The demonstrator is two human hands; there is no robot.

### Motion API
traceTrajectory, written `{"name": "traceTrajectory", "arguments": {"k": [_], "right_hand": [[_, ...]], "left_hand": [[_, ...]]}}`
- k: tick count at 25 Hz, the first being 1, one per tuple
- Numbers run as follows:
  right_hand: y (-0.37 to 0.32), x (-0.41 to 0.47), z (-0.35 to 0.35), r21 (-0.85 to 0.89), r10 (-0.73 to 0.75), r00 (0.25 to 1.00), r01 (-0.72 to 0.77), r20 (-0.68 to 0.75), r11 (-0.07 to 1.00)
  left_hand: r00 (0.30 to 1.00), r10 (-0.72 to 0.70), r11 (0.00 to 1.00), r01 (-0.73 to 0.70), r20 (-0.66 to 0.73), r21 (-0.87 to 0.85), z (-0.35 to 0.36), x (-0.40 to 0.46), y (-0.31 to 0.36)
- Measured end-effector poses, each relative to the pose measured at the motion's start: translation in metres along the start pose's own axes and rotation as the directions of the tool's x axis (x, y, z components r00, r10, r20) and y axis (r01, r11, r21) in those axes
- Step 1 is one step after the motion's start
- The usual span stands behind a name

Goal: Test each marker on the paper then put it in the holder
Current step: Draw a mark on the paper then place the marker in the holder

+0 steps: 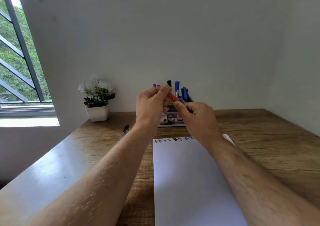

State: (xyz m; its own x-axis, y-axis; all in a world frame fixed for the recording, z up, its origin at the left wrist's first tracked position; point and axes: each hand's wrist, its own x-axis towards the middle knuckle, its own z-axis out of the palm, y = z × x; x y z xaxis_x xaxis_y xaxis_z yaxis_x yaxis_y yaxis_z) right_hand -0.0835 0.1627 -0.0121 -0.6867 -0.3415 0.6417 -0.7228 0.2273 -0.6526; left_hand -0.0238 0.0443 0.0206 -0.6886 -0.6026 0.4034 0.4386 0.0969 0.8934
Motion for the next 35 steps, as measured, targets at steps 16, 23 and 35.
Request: {"name": "traceTrajectory", "arguments": {"k": [16,23,35], "right_hand": [[0.002,0.005,-0.012,0.344,0.122,0.98,-0.062,-0.155,0.937],[0.007,0.007,-0.03,0.515,0.351,0.932,-0.26,-0.086,0.817],[0.004,-0.001,-0.035,0.264,0.465,0.881,-0.471,0.089,0.842]], "left_hand": [[0.978,-0.155,0.937,0.19,0.137,-0.294,-0.003,0.002,0.008],[0.885,-0.41,0.882,0.322,0.222,0.345,0.009,-0.015,-0.013],[0.834,-0.437,0.216,-0.266,0.336,0.94,0.011,-0.019,-0.03]]}}
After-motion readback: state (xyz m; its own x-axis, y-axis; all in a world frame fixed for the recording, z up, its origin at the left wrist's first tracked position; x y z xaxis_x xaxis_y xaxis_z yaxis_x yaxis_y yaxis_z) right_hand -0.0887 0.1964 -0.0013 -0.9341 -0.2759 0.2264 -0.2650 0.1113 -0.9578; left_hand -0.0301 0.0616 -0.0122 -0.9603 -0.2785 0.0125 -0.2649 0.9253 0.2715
